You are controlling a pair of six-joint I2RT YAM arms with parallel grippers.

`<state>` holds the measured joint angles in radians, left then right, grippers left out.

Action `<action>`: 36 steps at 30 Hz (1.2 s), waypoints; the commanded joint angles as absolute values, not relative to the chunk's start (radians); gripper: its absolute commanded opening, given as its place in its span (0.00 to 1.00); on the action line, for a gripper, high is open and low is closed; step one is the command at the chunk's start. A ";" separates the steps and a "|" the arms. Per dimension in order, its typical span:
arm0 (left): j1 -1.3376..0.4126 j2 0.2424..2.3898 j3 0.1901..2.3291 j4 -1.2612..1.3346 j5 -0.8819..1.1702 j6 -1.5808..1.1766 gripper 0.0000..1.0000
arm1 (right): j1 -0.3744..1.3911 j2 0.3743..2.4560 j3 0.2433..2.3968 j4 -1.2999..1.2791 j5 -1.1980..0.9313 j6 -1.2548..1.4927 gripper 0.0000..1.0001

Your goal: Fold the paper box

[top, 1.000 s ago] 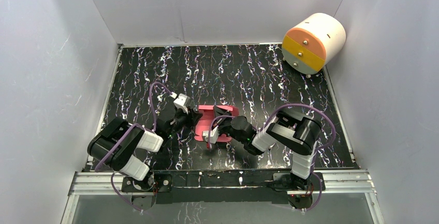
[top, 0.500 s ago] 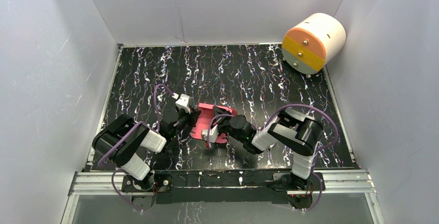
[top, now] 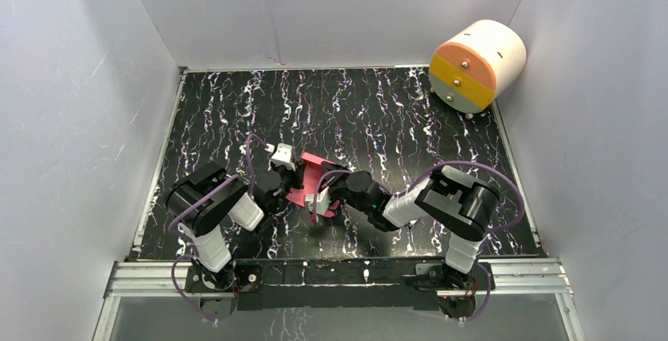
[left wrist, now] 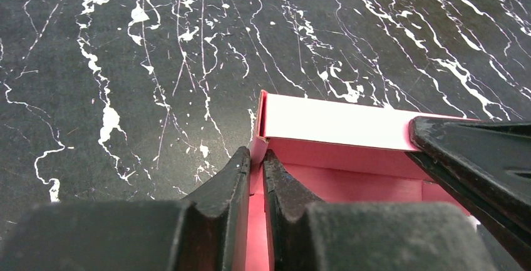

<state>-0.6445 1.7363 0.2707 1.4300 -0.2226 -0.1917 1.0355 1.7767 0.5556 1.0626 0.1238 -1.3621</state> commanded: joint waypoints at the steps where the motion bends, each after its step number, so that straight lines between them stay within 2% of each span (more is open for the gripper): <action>1: -0.661 1.773 0.315 1.573 -0.364 -0.186 0.02 | 1.080 1.754 0.564 0.901 -0.053 -1.275 0.00; 24: -0.759 1.849 0.370 1.585 -0.874 -0.146 0.00 | 1.060 1.700 0.581 0.852 -0.054 -1.056 0.00; 30: -0.759 1.822 0.379 1.513 -0.914 -0.184 0.00 | 1.040 1.716 0.584 0.908 -0.046 -0.990 0.00; 36: -0.760 1.757 0.334 1.477 -0.733 -0.190 0.00 | 1.034 1.746 0.613 0.957 0.069 -0.961 0.18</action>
